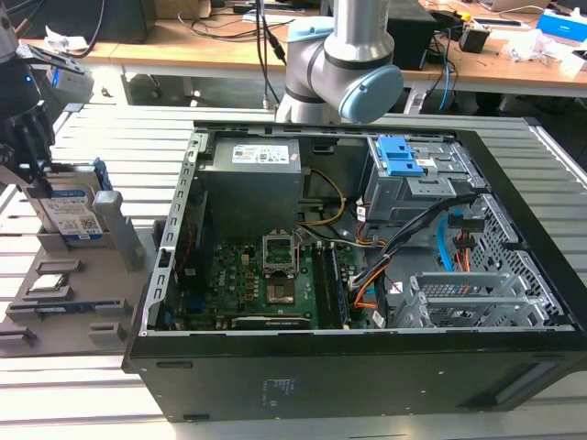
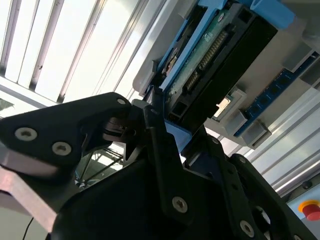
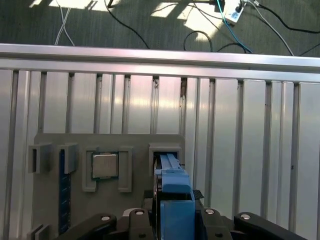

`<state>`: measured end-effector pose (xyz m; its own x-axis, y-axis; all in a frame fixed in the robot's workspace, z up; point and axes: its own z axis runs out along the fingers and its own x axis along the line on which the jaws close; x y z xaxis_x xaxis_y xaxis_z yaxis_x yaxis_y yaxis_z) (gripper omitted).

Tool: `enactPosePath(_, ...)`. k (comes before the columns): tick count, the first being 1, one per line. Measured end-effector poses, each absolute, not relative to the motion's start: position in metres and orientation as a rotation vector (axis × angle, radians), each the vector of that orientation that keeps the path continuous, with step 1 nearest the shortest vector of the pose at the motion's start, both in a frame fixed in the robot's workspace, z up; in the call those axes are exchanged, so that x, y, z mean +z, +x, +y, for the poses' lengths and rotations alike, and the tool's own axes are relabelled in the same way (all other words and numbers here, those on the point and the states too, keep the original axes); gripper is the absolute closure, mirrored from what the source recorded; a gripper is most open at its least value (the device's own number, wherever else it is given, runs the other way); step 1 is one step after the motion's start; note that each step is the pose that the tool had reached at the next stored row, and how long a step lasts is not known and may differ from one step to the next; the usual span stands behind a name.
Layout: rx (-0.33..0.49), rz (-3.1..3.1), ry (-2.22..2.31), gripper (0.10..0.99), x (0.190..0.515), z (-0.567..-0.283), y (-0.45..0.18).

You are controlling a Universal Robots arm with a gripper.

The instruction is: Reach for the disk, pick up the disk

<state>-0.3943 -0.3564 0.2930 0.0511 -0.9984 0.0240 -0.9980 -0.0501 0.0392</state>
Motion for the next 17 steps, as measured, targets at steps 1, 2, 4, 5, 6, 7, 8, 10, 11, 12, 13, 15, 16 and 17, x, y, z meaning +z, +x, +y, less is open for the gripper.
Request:
enactPosePath(1, -0.015, -2.133, 2.244, 0.722, 0.2930, -0.3564, -0.3943)
enactPosePath(2, -0.015, -2.133, 2.244, 0.722, 0.2930, -0.3564, -0.3943)
enactPosePath(4, -0.015, -2.133, 2.244, 0.722, 0.2929, -0.3564, -0.3943)
enactPosePath(5, -0.015, -2.133, 2.244, 0.722, 0.2929, -0.3564, -0.3943)
enactPosePath(6, -0.015, -2.133, 2.244, 0.722, 0.2928, -0.3564, -0.3943)
enactPosePath(7, -0.015, -2.133, 2.244, 0.722, 0.2928, -0.3564, -0.3943)
enactPosePath(8, -0.015, -2.133, 2.244, 0.722, 0.2928, -0.3564, -0.3943)
enactPosePath(10, -0.015, -2.133, 2.244, 0.722, 0.2927, -0.3564, -0.3943)
enactPosePath(11, -0.015, -2.133, 2.244, 0.722, 0.2927, -0.3564, -0.3943)
enactPosePath(12, -0.015, -2.133, 2.244, 0.722, 0.2926, -0.3564, -0.3943)
enactPosePath(13, -0.015, -2.133, 2.244, 0.722, 0.2926, -0.3564, -0.3943)
enactPosePath(15, -0.015, -2.133, 2.244, 0.722, 0.2926, -0.3564, -0.3943)
enactPosePath(16, -0.015, -2.133, 2.244, 0.722, 0.2926, -0.3564, -0.3943)
enactPosePath(17, -0.014, -2.134, 2.245, 0.722, 0.2932, -0.3564, -0.3942)
